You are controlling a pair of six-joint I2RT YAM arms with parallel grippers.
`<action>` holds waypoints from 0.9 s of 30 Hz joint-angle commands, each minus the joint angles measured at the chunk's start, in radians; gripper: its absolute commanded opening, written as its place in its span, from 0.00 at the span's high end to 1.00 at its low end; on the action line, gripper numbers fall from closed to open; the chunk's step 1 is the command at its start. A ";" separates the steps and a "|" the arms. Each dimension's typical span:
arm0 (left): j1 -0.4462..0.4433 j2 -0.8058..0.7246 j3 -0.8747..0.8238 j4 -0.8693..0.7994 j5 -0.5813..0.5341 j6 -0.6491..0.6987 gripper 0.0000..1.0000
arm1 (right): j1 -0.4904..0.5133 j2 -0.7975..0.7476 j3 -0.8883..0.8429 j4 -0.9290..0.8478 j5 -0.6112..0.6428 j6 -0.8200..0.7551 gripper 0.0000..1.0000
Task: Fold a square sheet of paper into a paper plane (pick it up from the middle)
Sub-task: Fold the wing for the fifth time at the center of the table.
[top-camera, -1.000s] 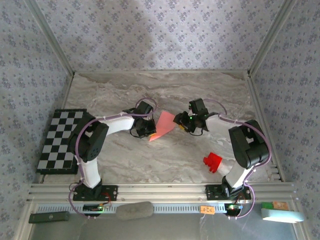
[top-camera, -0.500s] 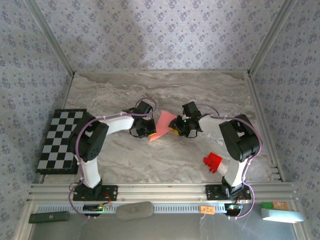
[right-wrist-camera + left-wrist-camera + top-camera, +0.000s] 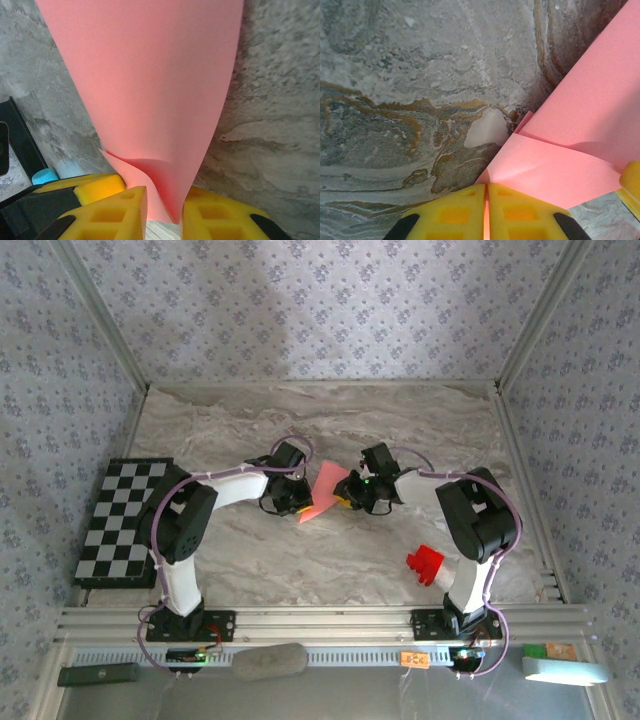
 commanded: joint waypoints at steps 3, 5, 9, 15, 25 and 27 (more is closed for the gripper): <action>0.013 0.013 0.032 -0.046 0.022 0.011 0.86 | 0.009 0.021 0.011 0.004 -0.027 0.001 0.76; 0.014 0.013 0.035 -0.047 0.023 0.013 0.84 | 0.010 0.025 0.005 0.013 -0.031 -0.004 0.76; 0.017 0.018 0.039 -0.048 0.027 0.016 0.81 | 0.010 0.033 0.002 0.024 -0.038 -0.019 0.78; 0.018 0.029 0.049 -0.056 0.034 0.021 0.77 | 0.010 0.035 -0.003 0.048 -0.033 -0.028 0.85; 0.018 -0.114 0.055 -0.074 -0.053 0.080 0.61 | 0.000 -0.056 -0.046 0.071 0.038 -0.005 0.95; 0.004 -0.146 0.044 -0.057 -0.086 0.130 0.58 | -0.006 -0.086 -0.056 0.073 0.060 0.007 0.96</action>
